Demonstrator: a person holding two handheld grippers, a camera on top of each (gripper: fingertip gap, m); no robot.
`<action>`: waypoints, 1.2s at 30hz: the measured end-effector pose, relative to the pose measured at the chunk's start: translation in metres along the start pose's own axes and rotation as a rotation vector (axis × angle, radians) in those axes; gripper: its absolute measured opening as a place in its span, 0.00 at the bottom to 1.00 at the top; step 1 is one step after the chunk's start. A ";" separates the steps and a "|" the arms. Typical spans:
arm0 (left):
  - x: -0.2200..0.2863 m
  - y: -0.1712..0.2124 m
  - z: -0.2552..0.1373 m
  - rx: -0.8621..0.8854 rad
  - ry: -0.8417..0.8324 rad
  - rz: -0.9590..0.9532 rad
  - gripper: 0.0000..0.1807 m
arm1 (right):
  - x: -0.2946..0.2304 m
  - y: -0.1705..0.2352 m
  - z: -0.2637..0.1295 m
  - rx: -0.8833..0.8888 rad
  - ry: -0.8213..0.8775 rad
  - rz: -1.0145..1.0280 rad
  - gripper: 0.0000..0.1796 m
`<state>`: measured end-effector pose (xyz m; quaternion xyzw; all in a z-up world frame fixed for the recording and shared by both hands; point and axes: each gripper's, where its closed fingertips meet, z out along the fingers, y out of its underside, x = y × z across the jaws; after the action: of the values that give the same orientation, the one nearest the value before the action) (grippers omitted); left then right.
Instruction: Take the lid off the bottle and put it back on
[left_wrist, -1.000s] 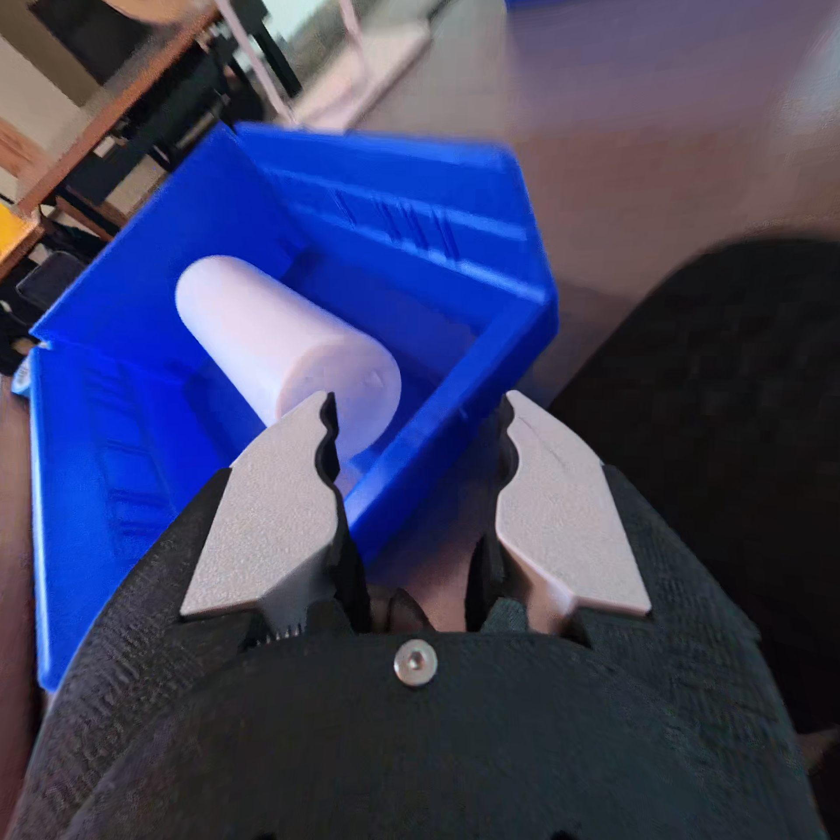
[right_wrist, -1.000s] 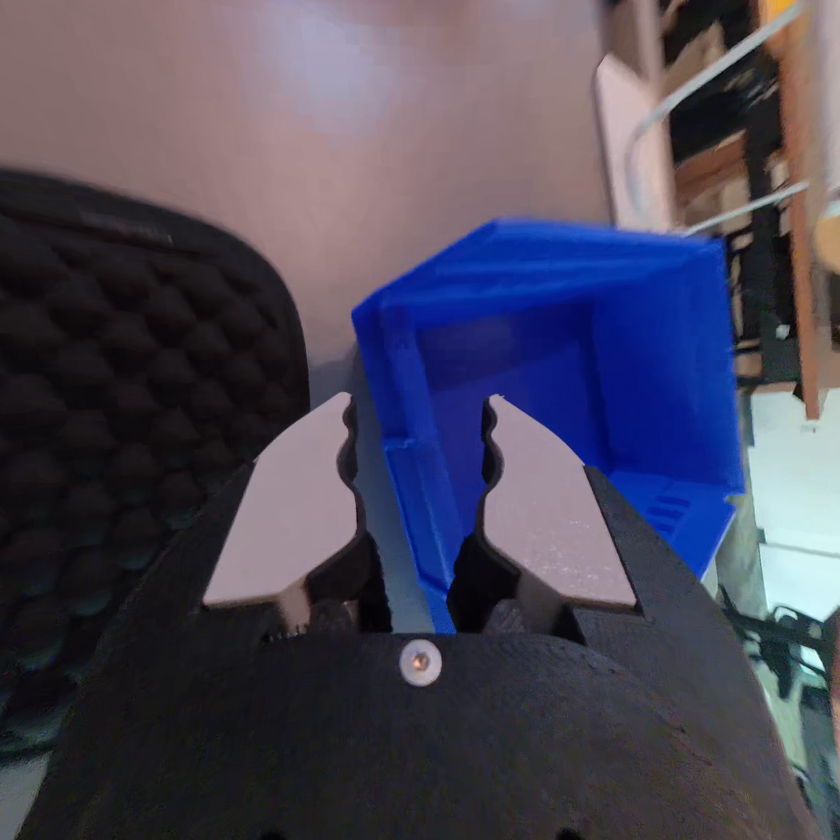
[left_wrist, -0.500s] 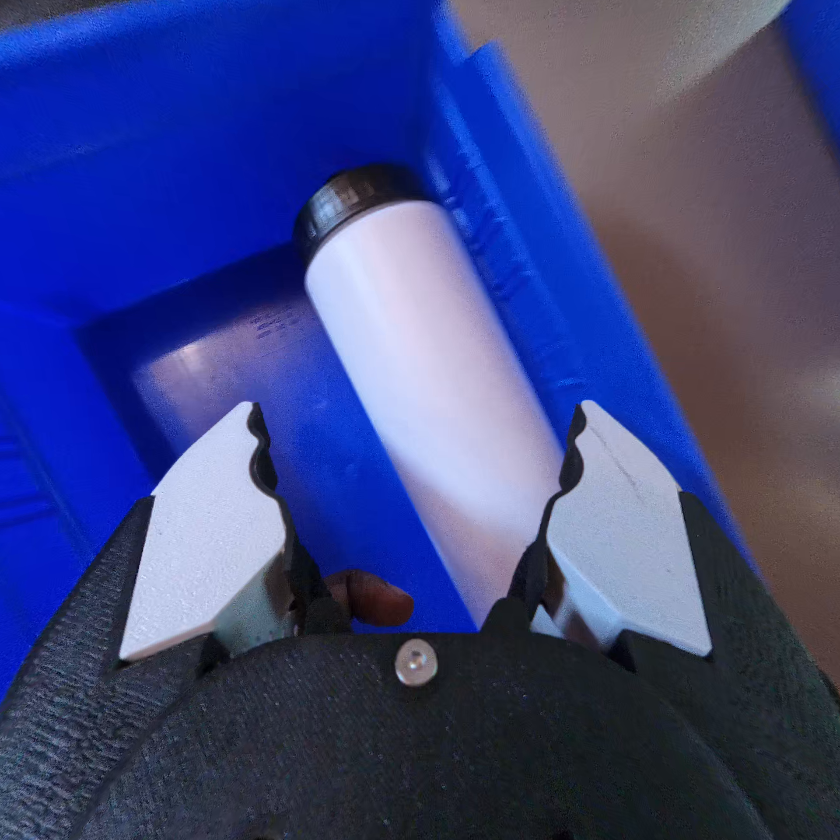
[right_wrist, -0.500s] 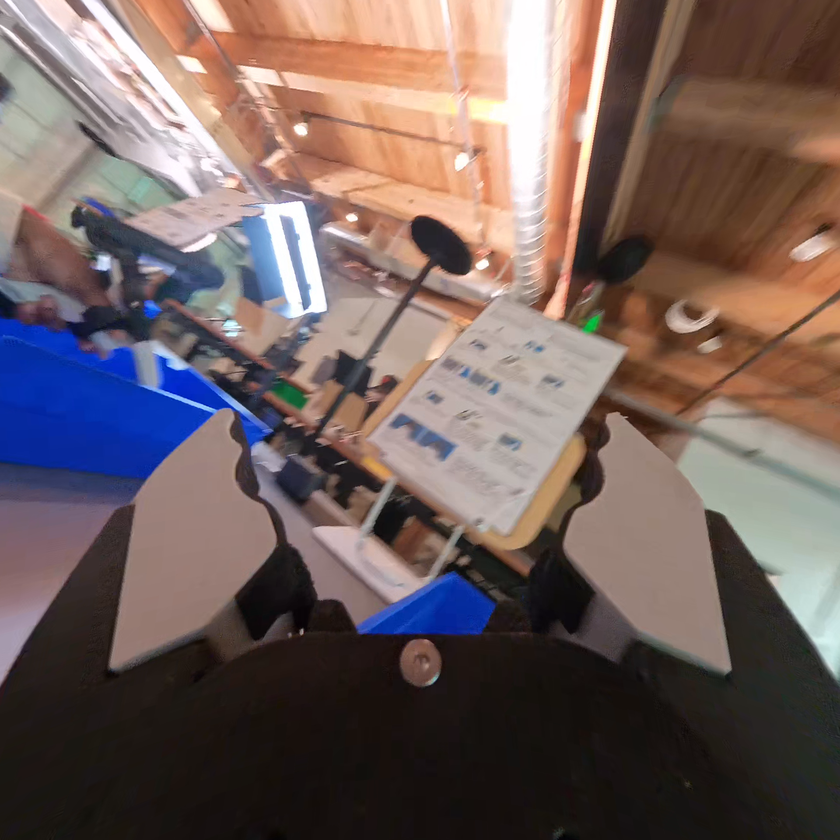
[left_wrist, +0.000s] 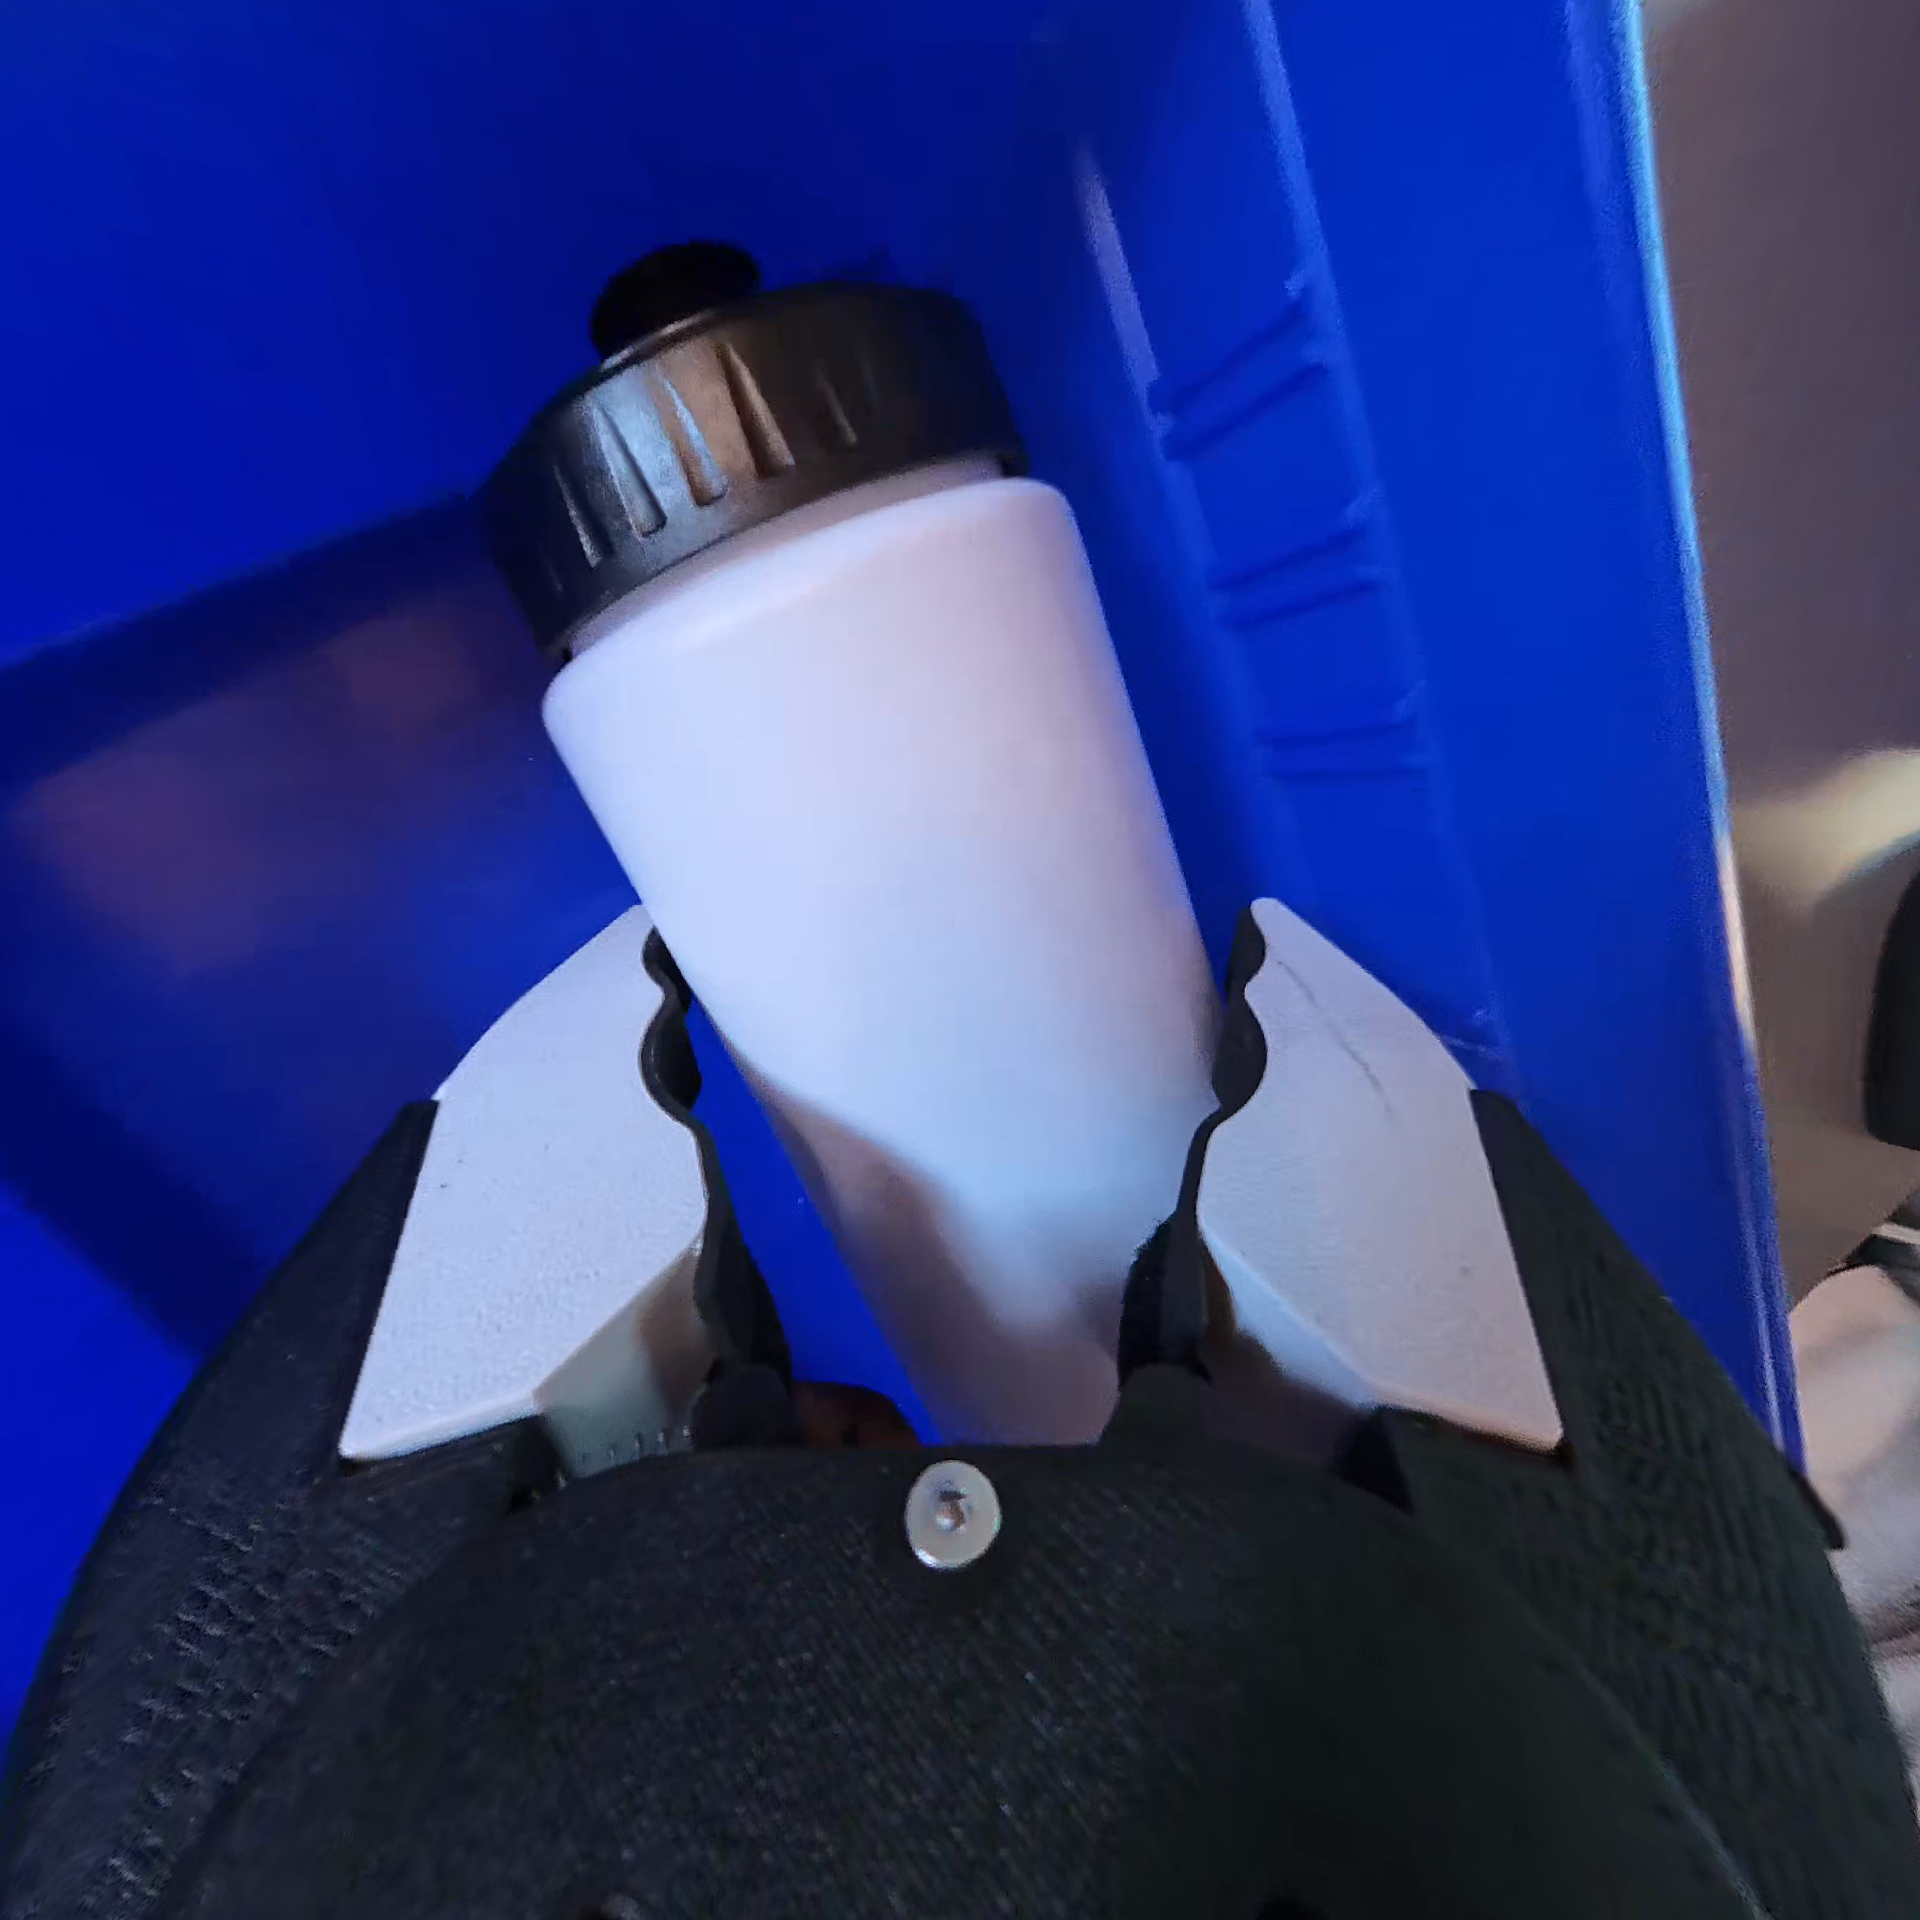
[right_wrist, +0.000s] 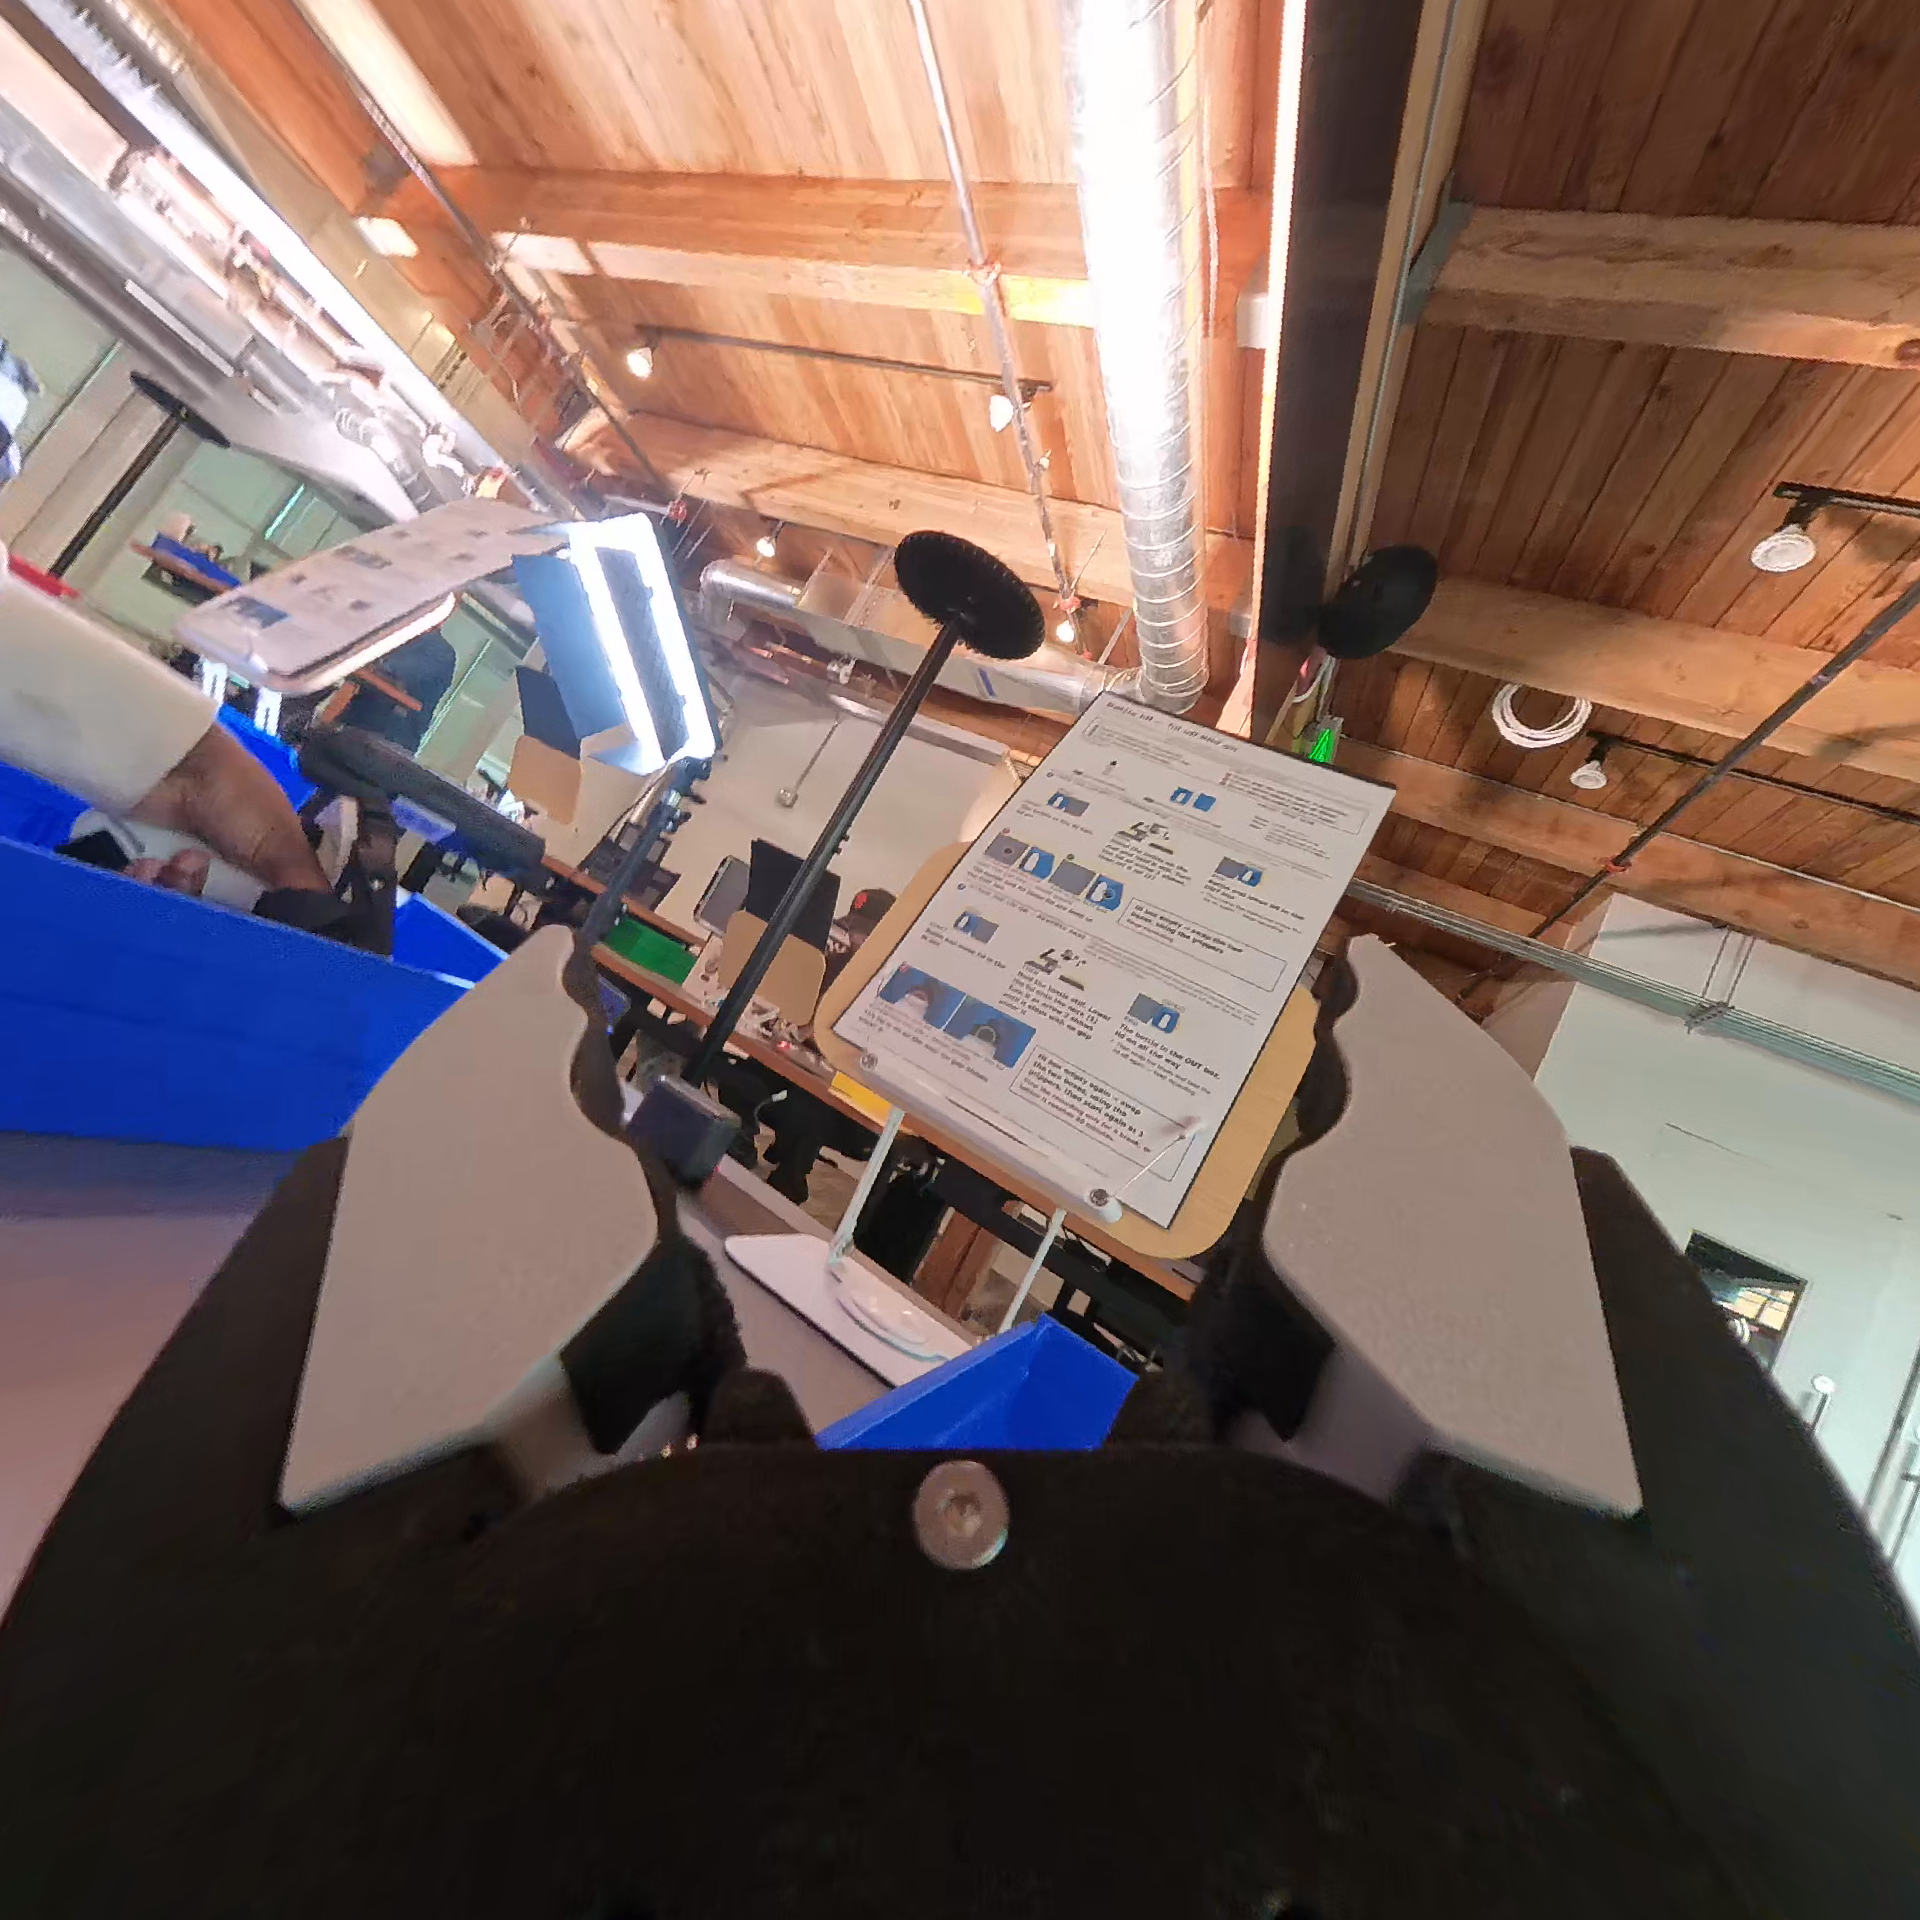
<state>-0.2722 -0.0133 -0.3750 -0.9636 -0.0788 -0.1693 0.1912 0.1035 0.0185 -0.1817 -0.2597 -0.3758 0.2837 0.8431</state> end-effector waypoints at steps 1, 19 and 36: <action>0.001 0.002 0.000 -0.015 -0.012 0.028 0.54 | -0.004 0.003 0.001 -0.016 -0.015 -0.018 0.71; 0.174 -0.009 -0.216 1.335 -0.021 0.614 0.50 | 0.003 0.002 -0.002 0.065 -0.053 0.357 0.69; 0.326 0.059 -0.037 1.222 0.262 0.817 0.49 | -0.077 -0.042 0.027 -0.044 -0.410 0.786 0.67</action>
<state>0.0327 -0.0534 -0.2463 -0.6102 0.2290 -0.1242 0.7482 0.0517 -0.0569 -0.1764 -0.3389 -0.4138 0.6203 0.5737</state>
